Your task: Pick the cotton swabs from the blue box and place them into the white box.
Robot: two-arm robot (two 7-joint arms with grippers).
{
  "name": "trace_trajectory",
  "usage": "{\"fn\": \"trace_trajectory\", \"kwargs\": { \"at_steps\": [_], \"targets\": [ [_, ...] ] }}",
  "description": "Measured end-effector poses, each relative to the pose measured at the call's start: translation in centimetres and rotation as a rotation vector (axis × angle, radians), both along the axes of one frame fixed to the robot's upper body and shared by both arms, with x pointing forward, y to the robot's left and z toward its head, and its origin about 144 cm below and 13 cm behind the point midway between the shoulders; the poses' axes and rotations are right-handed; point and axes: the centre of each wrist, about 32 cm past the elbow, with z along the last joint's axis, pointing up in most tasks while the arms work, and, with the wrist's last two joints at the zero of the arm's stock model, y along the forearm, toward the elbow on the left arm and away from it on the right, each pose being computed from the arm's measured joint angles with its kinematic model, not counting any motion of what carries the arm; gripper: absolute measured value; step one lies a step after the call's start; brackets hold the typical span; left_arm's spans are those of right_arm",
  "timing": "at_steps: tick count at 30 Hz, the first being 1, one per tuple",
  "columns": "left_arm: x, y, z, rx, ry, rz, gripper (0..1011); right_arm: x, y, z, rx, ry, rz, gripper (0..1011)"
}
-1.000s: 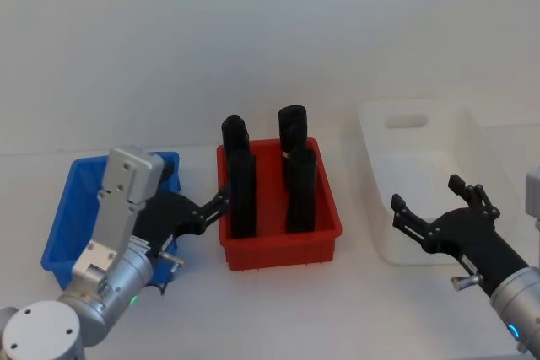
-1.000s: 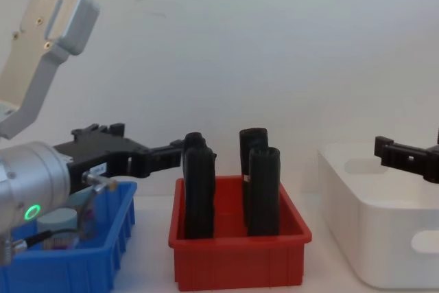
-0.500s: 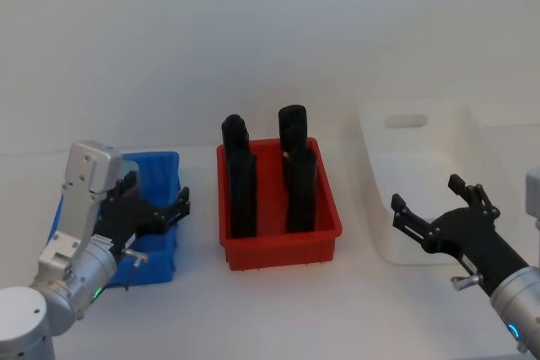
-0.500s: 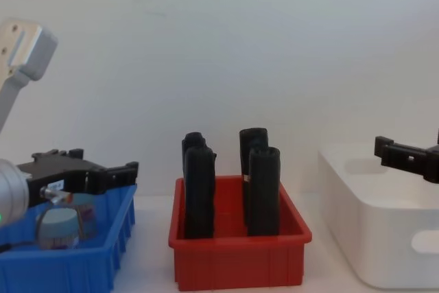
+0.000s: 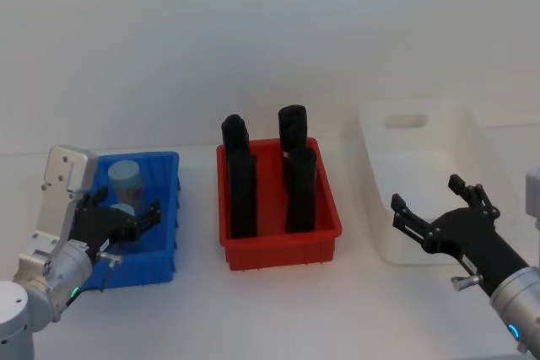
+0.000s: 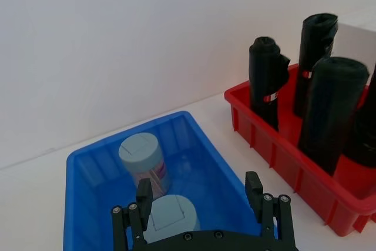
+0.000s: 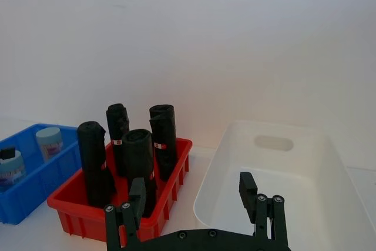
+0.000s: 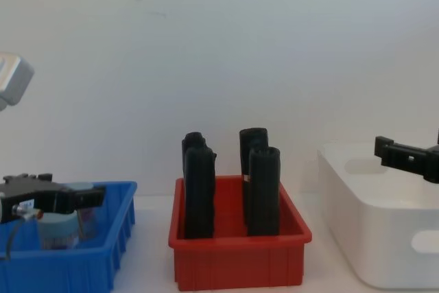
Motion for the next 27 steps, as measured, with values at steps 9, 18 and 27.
{"fn": "trace_trajectory", "kwargs": {
  "at_steps": [9,18,27],
  "targets": [
    [1.2,1.3,-1.0,0.000,0.053,0.028,1000,0.0,0.0,0.0,0.000,0.000,0.000,1002],
    [2.2,2.1,-1.7,-0.019,0.081,0.036,1000,0.0,0.0,0.0,0.000,0.000,0.000,1002],
    [2.9,2.5,-2.1,-0.044,0.100,0.036,905,0.0,0.0,0.0,0.000,0.000,0.000,1002]
  ]
}}
